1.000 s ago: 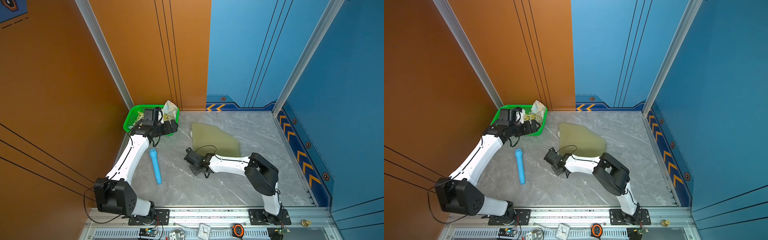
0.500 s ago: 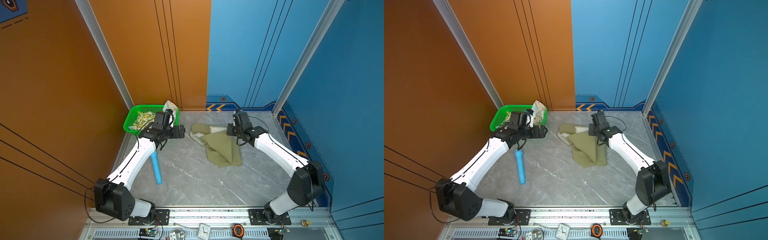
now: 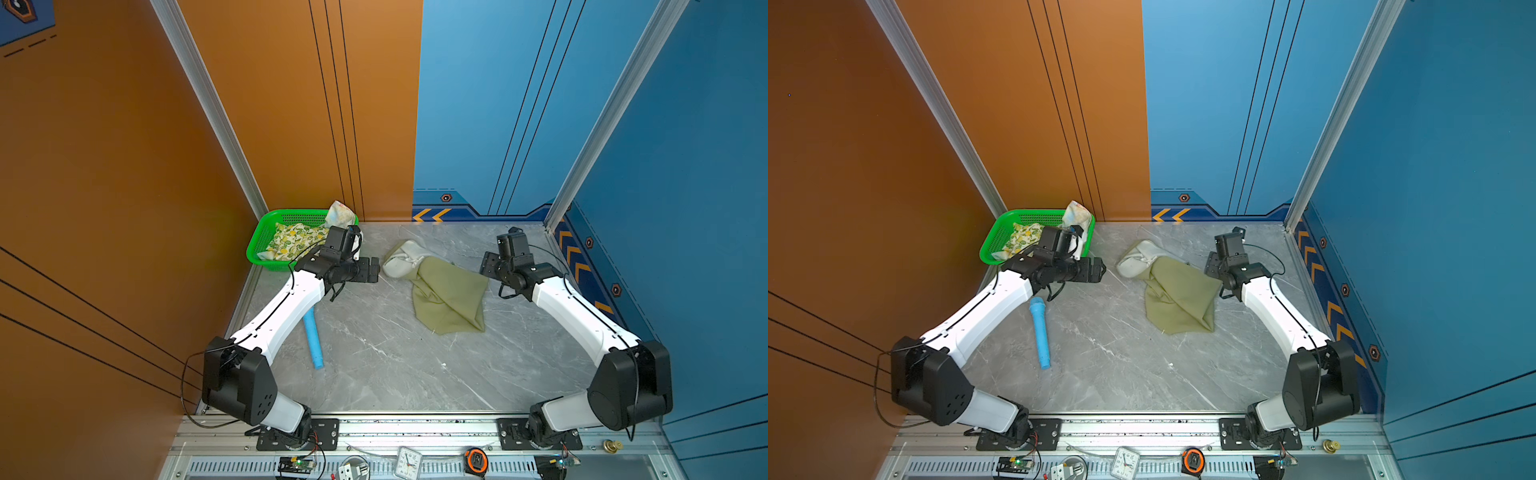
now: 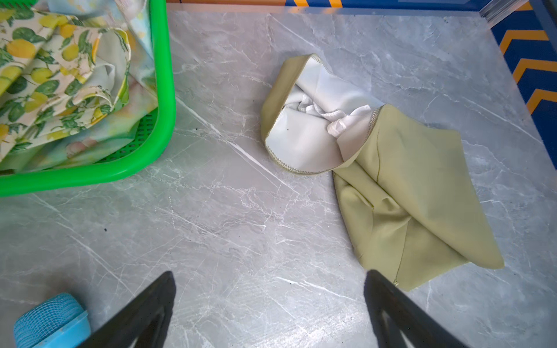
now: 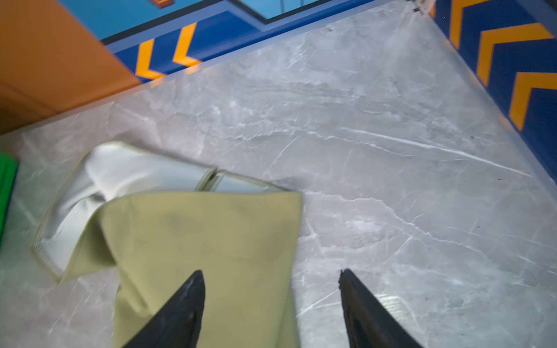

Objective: Fold and stack skirts
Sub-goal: Flatten out the skirt at the center of the table.

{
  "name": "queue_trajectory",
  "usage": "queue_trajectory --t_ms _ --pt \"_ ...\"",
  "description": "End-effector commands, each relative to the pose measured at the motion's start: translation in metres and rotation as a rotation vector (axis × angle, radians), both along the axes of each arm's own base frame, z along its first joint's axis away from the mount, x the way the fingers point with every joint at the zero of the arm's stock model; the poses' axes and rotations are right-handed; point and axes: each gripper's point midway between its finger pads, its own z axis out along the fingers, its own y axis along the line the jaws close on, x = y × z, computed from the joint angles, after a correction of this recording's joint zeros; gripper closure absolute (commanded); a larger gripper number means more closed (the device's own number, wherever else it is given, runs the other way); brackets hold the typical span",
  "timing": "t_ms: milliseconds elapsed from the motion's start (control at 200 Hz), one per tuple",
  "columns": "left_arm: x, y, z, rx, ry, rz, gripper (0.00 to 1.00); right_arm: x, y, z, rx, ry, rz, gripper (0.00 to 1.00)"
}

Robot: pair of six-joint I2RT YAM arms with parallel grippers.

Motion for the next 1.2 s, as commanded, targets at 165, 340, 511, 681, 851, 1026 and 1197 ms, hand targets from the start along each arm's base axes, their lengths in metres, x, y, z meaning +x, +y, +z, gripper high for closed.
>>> queue_trajectory --t_ms 165,340,511,681,851,1026,1197 --pt "0.002 0.004 -0.028 0.059 0.086 0.013 0.02 -0.084 0.098 -0.040 -0.126 0.139 0.442 0.33" --pt "0.004 0.006 -0.041 0.079 0.112 0.016 0.02 -0.095 0.143 -0.081 -0.210 0.237 0.613 0.38" --pt "0.003 0.007 -0.034 0.084 0.092 0.012 0.02 -0.090 0.172 -0.110 -0.257 0.286 0.687 0.33" --pt "0.002 0.008 -0.025 0.078 0.070 0.011 0.02 -0.080 0.186 -0.125 -0.289 0.307 0.706 0.32" --pt "0.001 0.009 -0.020 0.086 0.054 0.013 0.02 -0.067 0.190 -0.140 -0.344 0.316 0.698 0.32" --pt "0.002 0.011 -0.019 0.094 0.048 0.016 0.02 -0.057 0.190 -0.158 -0.387 0.332 0.681 0.34" --pt "0.004 0.019 -0.016 0.094 0.041 0.038 0.02 -0.038 0.192 -0.161 -0.369 0.313 0.640 0.88"
